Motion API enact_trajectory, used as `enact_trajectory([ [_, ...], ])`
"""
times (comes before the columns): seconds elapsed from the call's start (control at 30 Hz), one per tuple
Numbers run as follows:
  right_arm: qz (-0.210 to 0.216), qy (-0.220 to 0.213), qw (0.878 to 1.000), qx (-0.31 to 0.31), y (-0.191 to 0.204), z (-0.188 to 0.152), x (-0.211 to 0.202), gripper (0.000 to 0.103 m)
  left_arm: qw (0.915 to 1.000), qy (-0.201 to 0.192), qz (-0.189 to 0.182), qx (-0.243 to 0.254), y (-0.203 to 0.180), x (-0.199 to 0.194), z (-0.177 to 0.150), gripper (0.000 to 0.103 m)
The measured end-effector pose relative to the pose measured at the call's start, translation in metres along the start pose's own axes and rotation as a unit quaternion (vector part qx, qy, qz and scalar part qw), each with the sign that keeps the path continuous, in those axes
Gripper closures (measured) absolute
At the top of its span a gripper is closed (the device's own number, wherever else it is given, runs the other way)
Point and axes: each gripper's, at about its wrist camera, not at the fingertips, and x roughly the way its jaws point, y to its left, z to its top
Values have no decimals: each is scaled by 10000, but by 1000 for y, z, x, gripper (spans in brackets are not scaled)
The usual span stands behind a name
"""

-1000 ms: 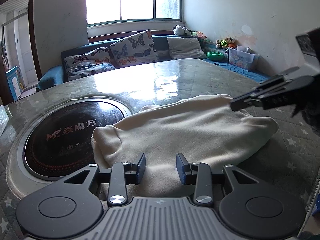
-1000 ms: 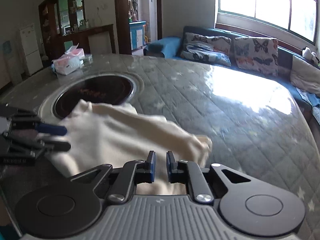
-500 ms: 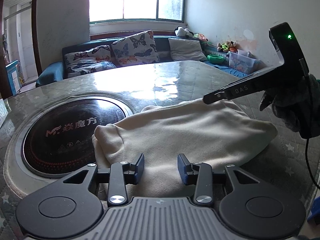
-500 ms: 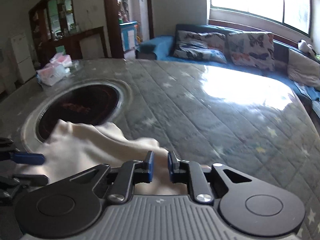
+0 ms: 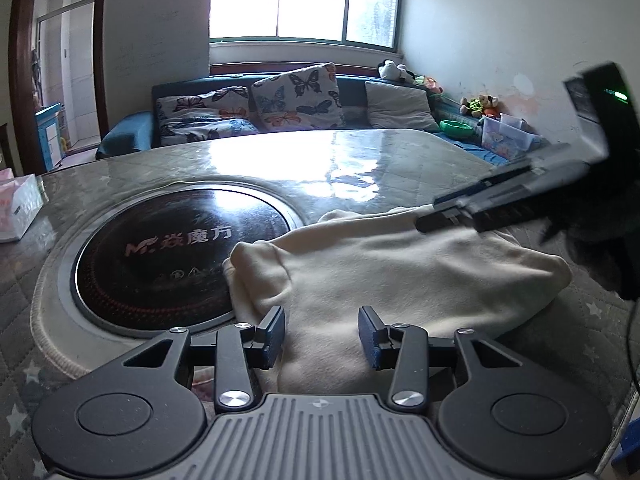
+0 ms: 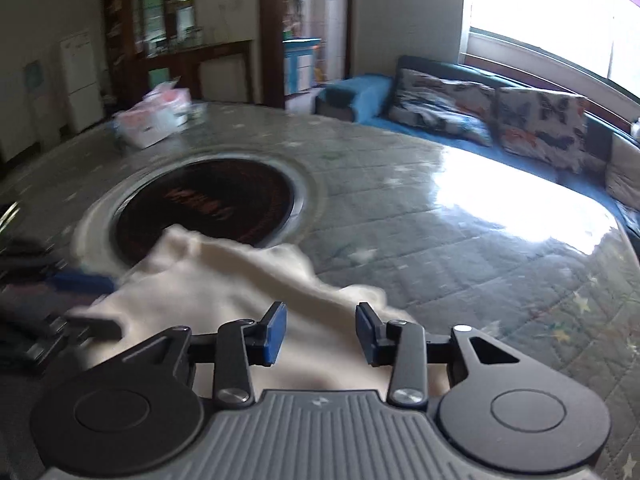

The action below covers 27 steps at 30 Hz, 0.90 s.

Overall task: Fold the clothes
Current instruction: 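Open both grippers and release the folded sweatshirt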

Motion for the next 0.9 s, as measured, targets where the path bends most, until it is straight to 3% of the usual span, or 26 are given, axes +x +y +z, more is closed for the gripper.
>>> enact_trajectory([
  [0.17,172,184,9991,-352,29,-21,-7,58,9999,-24,104,-82,1,-7,-6,55],
  [0.53,143,-14,9987,-494,59,-45,-27,51,9994,108,274,-188,4,-14,-25,55],
  [0.73,150,-147,9992,-326,53,-45,-43,51,9991,3,329,-282,5,-24,-21,55],
  [0.9,-106,-155,9998,-62,35,-57,-57,50,9984,-149,338,-420,3,-24,-8,55],
])
